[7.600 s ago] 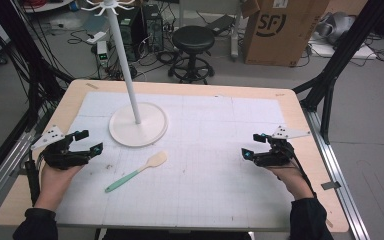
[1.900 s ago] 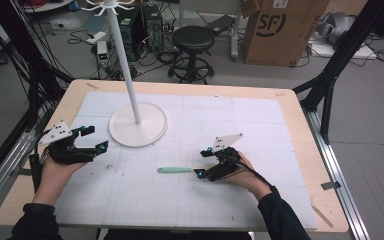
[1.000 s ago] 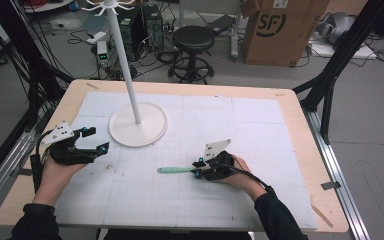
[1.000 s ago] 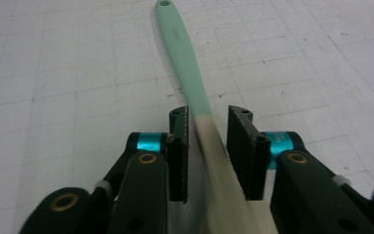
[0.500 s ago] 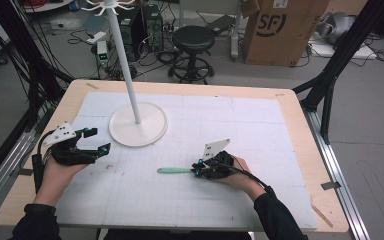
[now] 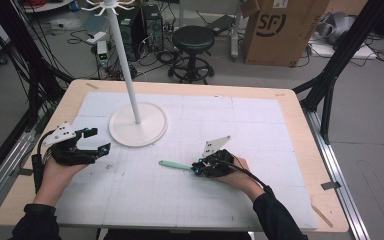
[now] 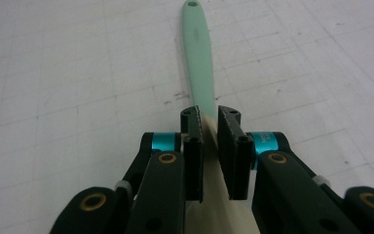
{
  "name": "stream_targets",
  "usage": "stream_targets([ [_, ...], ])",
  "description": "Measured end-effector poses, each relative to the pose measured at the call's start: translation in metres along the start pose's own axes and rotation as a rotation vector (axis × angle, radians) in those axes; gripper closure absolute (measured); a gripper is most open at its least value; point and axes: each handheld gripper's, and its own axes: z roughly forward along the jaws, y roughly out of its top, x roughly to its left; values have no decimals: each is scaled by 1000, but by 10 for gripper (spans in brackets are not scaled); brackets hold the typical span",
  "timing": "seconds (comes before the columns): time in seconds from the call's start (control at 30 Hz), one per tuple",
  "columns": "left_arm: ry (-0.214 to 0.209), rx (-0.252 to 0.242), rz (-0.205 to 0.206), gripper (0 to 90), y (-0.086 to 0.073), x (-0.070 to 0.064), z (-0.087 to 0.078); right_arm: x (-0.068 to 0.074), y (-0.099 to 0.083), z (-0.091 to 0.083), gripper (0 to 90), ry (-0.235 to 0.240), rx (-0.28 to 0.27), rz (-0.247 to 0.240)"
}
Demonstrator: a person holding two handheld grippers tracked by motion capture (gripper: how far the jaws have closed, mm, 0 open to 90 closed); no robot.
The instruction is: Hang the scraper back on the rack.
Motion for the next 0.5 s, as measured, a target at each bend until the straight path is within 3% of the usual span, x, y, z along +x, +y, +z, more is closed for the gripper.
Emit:
stream_targets([
  [0.3, -3, -2, -4, 203, 0, 0, 0, -6, 7, -21, 817, -11, -98, 99],
  [0.5, -10, -7, -9, 200, 0, 1, 0, -9, 25, -45, 817, -12, -175, 148],
])
